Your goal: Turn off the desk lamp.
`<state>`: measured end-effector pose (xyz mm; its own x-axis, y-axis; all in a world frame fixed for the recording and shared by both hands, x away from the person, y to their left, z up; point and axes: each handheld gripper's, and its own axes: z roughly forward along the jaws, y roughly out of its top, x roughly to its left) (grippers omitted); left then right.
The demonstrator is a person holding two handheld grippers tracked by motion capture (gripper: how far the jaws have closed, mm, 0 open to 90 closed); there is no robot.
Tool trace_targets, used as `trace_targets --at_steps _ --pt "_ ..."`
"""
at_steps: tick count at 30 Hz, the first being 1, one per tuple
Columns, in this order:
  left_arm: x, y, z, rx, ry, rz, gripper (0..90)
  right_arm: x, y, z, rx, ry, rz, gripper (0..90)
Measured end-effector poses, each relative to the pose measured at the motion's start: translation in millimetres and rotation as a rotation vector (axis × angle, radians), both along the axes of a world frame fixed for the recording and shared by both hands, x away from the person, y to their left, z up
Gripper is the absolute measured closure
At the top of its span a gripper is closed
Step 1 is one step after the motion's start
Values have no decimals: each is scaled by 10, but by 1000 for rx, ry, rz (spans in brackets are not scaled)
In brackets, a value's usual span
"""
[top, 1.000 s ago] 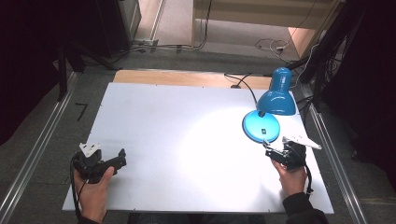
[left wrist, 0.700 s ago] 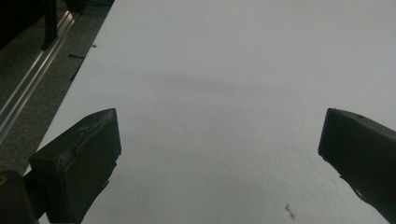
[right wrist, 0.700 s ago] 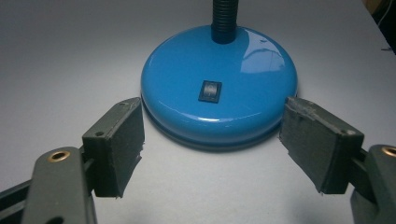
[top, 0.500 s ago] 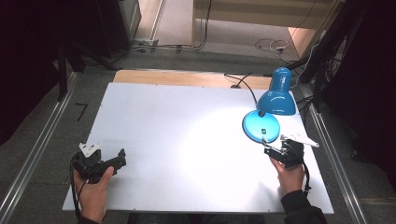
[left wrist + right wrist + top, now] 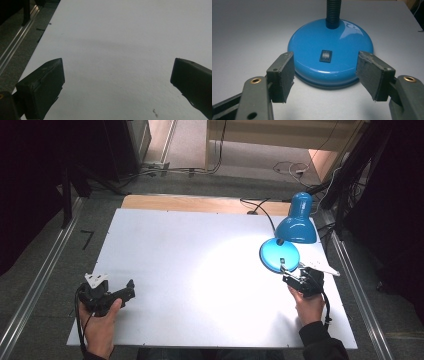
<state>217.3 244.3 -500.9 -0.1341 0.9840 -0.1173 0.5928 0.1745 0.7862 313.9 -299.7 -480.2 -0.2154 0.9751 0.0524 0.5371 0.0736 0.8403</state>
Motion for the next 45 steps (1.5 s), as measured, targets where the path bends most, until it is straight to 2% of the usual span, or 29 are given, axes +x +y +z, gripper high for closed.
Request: trace_targets --at_steps 16,35,45 --pt "3 6 -6 -8 7 -2 0 43 18 -1 3 -18 -18 477" --pt "2 9 -6 -11 7 3 0 105 57 -23 -13 -34 -35 740" --pt "0 9 -5 -12 7 2 0 141 66 -42 -21 -37 -35 821"
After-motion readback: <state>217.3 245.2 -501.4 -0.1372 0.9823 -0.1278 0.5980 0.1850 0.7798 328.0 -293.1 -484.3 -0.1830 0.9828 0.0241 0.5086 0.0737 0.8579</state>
